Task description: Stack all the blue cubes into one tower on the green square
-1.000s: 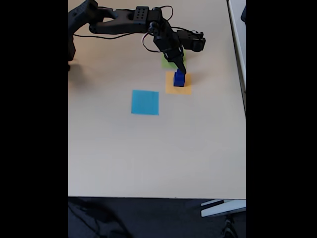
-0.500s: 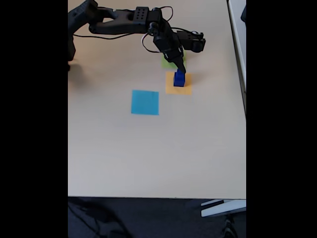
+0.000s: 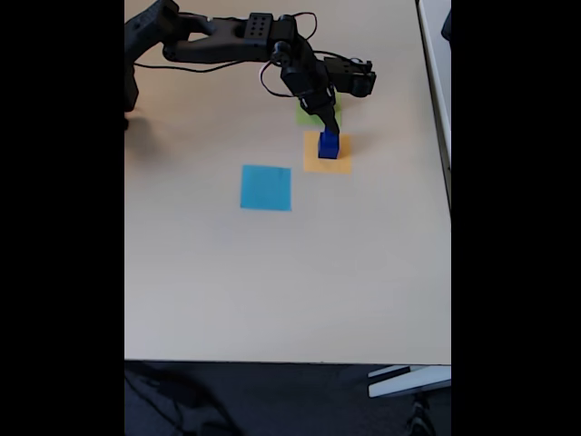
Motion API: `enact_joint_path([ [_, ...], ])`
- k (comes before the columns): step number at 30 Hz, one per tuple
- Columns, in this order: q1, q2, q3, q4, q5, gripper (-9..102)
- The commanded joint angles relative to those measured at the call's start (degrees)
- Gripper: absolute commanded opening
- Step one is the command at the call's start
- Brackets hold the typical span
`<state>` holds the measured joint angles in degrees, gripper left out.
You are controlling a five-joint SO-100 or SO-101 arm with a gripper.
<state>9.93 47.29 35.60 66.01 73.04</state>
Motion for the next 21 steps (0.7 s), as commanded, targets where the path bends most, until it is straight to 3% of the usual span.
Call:
enact_joint_path([
  [1, 0.4, 5.0, -0.3, 0.2, 0.6, 18],
  [21, 0.4, 5.3, 1.1, 0.0, 0.7, 12],
])
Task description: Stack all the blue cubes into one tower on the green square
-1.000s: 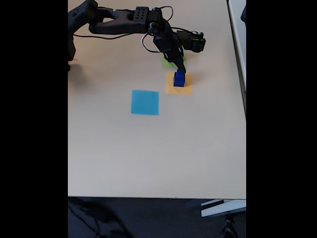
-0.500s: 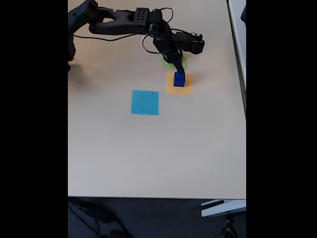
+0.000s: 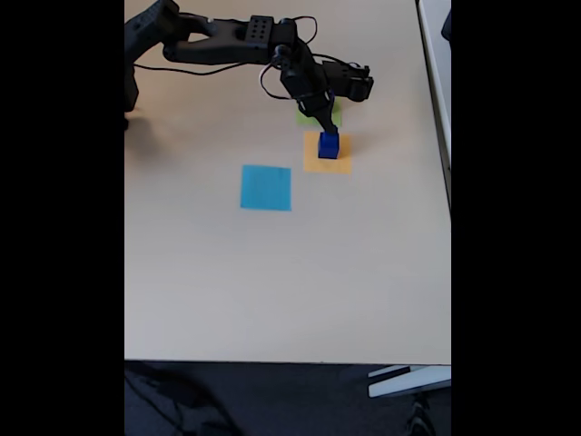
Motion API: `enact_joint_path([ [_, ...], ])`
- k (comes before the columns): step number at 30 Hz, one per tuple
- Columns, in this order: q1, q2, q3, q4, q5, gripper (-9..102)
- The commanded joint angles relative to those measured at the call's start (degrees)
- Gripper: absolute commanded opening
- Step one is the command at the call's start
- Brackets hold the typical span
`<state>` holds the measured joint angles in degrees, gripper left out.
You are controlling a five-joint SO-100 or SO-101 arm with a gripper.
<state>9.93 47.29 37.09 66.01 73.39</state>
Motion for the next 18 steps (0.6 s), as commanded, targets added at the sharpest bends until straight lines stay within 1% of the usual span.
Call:
enact_joint_path([
  [1, 0.4, 5.3, -0.4, 0.0, 0.4, 12],
  [8, 0.4, 5.4, 0.0, 0.0, 0.4, 10],
  [18, 0.5, 5.8, 0.0, 0.0, -0.1, 12],
])
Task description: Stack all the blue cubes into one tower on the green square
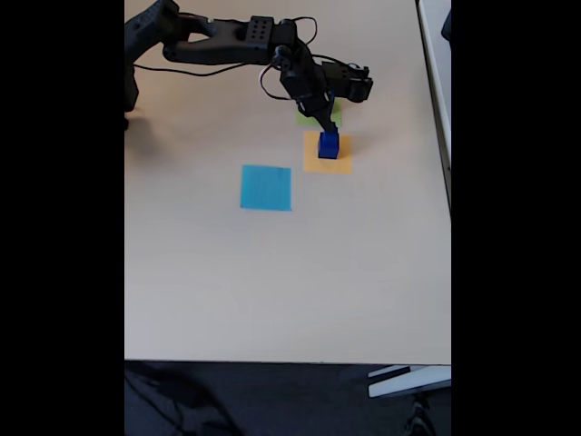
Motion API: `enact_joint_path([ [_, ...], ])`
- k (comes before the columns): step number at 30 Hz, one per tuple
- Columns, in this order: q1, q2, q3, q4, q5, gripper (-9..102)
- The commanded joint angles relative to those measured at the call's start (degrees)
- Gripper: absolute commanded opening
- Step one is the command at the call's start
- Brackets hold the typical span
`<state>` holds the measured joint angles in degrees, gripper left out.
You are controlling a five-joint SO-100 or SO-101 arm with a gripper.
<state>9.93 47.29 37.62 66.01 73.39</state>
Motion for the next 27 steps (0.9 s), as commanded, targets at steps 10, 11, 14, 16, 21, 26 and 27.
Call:
enact_joint_path([
  [10, 0.7, 6.2, -0.8, 0.0, -0.6, 15],
  [11, 0.7, 6.2, -1.0, 0.0, -0.6, 15],
  [14, 0.7, 6.2, -1.5, 0.1, -0.7, 15],
  [16, 0.7, 6.1, -1.7, 0.1, -0.6, 15],
  [21, 0.5, 6.1, -1.8, 0.0, -0.3, 15],
  [26, 0.5, 6.0, -2.2, -0.1, -0.2, 15],
  [27, 0.4, 6.0, -2.2, -0.2, -0.2, 15],
])
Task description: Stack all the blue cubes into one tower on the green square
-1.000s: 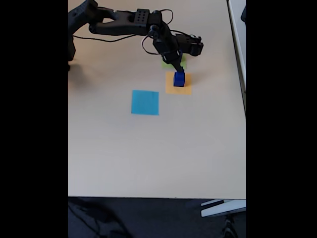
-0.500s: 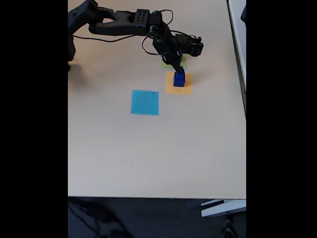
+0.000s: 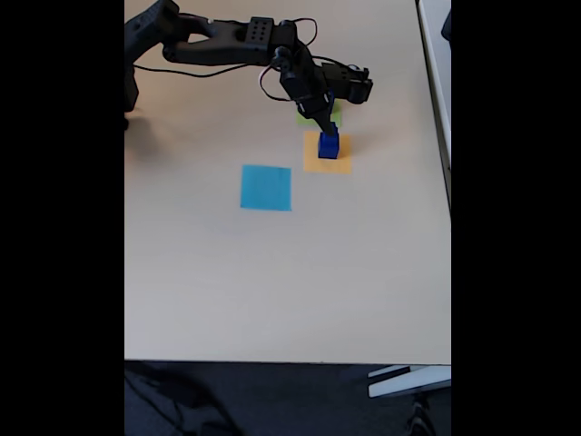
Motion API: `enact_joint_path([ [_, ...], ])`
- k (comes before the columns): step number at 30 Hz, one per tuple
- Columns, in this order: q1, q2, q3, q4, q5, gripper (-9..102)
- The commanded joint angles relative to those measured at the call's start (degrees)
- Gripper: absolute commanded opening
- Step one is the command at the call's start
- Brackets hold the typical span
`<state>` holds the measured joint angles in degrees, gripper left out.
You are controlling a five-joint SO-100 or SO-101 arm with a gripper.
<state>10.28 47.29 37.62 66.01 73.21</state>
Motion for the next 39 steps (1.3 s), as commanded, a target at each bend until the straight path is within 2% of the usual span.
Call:
enact_joint_path([
  [1, 0.1, 6.0, -2.2, -0.4, 0.0, 15],
  [11, -0.4, 4.6, -5.3, -0.9, -0.1, 14],
  [17, -0.4, 4.6, -5.3, -1.1, 0.1, 8],
  [39, -0.2, 4.7, -4.7, -1.1, -0.5, 12],
])
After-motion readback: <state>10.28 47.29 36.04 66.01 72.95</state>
